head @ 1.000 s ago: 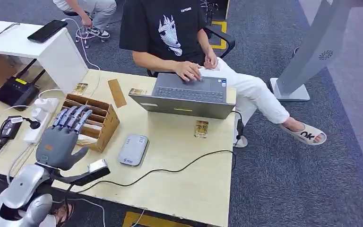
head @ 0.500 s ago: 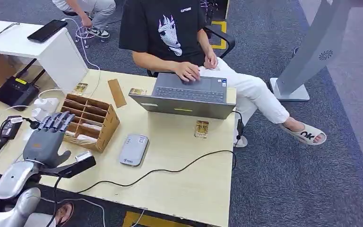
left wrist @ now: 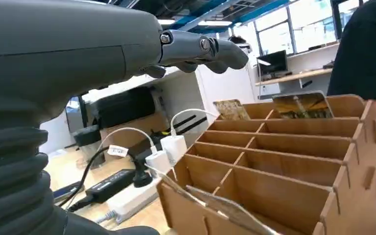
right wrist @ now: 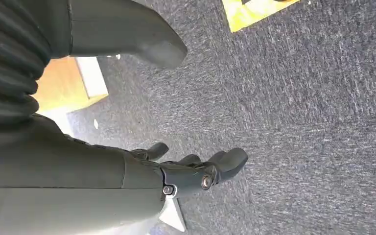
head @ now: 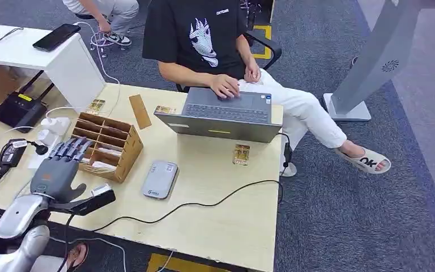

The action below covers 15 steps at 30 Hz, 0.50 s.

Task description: Pass the card to the sensor for recognition and then transmit it.

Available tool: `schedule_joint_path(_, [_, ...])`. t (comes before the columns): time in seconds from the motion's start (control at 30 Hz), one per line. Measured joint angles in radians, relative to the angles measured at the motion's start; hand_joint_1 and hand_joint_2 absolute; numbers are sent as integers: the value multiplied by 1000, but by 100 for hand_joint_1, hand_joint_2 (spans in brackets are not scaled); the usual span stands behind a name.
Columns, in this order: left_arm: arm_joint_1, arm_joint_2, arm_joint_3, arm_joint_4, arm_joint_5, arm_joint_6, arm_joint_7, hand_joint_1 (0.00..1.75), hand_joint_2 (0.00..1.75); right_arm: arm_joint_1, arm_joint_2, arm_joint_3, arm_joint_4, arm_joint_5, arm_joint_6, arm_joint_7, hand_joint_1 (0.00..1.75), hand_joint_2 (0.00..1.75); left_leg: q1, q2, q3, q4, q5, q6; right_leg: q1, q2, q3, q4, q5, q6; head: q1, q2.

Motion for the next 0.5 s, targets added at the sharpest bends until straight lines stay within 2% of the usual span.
schedule_joint_path(0.5, [-46, -58, 0, 157, 2, 57, -2, 0, 175, -4, 0, 0, 0, 36, 5, -2, 0, 175, 0, 0, 0, 0, 0, 0, 0, 0, 0, 0, 0, 0, 0, 0])
